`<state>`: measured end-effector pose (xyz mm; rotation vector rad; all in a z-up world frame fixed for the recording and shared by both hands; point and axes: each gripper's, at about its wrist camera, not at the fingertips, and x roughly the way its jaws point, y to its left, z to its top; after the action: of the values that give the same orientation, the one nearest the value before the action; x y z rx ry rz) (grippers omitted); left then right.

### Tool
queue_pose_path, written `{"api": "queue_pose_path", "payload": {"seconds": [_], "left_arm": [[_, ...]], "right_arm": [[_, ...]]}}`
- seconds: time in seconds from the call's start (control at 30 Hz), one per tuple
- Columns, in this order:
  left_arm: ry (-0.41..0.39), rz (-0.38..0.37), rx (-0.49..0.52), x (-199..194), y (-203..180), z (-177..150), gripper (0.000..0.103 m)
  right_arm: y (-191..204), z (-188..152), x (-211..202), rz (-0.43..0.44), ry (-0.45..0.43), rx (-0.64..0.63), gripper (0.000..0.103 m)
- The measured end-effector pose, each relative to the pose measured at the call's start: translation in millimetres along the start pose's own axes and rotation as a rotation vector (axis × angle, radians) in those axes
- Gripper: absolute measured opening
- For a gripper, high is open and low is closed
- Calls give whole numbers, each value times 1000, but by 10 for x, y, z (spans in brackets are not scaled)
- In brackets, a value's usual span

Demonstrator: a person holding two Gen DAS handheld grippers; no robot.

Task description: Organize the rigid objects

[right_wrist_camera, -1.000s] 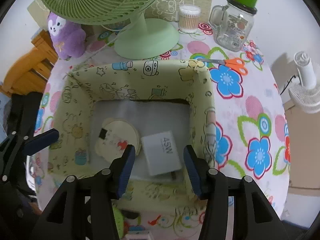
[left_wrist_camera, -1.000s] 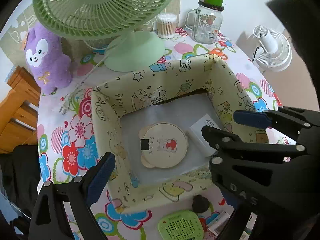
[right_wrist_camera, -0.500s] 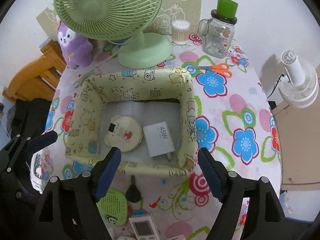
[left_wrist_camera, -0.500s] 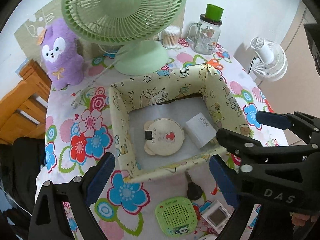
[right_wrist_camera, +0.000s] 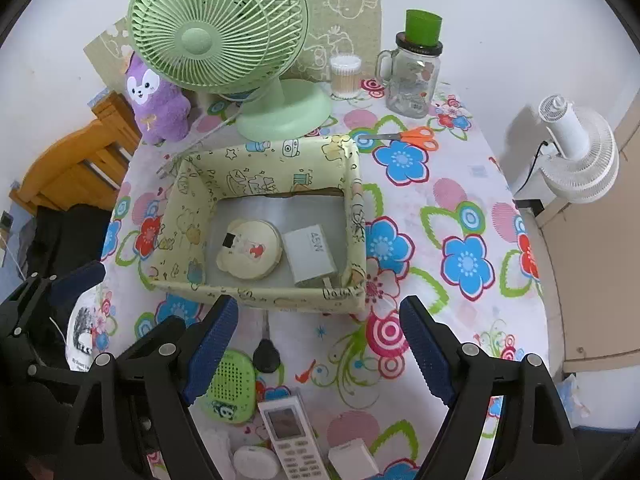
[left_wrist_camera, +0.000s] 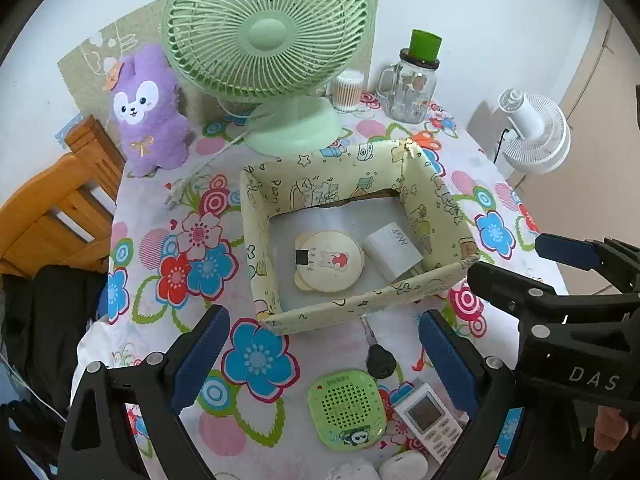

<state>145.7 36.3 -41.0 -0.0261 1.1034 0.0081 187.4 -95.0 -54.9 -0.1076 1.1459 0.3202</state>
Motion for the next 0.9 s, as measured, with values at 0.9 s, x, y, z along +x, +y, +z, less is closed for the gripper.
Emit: {"api": "queue_pose_path", "payload": {"seconds": [0.9], "left_arm": [[-90,-2,-42,-502,-109,-363,98]], "right_arm": [[-59,-449,-583,-25,-121,12,85]]}}
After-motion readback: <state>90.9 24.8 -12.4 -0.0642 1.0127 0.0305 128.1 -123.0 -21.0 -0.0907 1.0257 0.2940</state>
